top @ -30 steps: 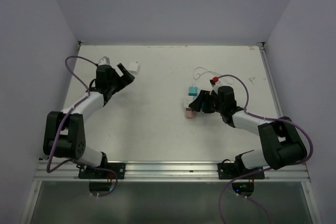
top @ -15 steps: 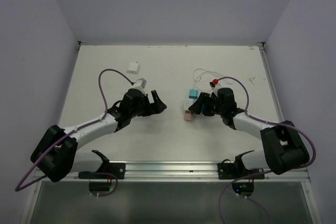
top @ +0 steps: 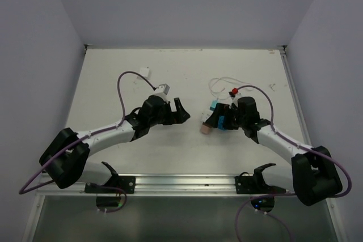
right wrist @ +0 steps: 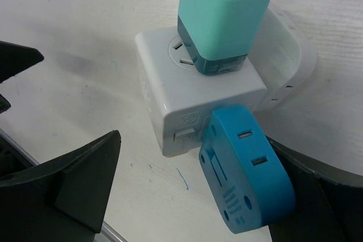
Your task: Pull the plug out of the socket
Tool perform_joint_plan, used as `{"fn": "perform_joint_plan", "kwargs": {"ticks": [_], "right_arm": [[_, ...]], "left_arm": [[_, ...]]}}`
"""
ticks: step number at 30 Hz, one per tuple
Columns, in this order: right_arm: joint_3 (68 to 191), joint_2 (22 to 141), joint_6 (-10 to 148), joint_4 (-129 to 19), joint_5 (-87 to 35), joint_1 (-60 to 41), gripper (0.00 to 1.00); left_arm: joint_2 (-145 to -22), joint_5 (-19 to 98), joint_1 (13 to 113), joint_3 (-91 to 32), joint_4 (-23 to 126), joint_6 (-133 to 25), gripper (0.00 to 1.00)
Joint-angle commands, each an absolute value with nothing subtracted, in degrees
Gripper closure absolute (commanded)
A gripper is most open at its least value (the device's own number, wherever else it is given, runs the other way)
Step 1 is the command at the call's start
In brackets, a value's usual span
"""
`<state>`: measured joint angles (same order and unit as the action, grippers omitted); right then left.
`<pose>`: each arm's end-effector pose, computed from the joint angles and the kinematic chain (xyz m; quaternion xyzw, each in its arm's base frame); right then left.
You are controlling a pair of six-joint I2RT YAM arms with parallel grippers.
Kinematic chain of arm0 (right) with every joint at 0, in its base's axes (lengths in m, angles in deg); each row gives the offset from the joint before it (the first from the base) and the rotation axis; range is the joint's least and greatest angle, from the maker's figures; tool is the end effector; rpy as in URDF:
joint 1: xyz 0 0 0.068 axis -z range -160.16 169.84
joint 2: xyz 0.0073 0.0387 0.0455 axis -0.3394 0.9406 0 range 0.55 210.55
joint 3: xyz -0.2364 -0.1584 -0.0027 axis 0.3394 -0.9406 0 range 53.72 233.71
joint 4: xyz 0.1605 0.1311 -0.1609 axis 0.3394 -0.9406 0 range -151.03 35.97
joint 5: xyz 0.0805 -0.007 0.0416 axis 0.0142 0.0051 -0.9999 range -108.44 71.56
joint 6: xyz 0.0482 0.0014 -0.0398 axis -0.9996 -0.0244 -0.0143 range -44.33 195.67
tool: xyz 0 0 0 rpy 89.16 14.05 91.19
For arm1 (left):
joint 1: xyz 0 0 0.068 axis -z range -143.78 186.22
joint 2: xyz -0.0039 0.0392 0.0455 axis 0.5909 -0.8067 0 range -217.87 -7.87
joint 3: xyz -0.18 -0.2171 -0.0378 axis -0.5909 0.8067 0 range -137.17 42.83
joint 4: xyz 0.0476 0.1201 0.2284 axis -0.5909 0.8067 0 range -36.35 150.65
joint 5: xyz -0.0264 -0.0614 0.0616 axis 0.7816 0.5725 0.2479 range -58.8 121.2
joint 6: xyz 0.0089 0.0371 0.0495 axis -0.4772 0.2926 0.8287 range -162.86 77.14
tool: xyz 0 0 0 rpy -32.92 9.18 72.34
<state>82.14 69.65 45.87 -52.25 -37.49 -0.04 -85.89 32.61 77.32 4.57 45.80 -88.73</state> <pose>0.2201 0.0963 0.1819 0.0059 0.8926 0.3141 0.3233 0.2204 -0.1938 0.2082 -0.0305 0.8736 -0.3419 0.3449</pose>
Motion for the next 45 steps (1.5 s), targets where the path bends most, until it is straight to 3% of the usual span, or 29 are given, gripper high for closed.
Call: {"fn": "perform_joint_plan", "kwargs": {"ticks": [1,16,30,45], "right_arm": [[84.65,67.27,47.02,-55.87,-36.11,-0.29,0.01],[87.55,54.52,48.69,-68.97,-22.57,0.94,0.01],[86.41,65.84,50.35,-58.08,-41.01,7.62,0.01],[87.82,79.47,52.56,-49.9,-50.51,8.24,0.01]], "left_arm": [[-86.36,31.46,78.23,1.7,41.79,-88.04,0.0],[-90.22,28.82,84.21,-2.96,40.12,-77.67,0.0],[-90.4,30.84,85.97,-1.65,39.24,-76.52,0.0],[-94.88,32.08,85.97,-0.85,39.15,-76.96,0.05]]}}
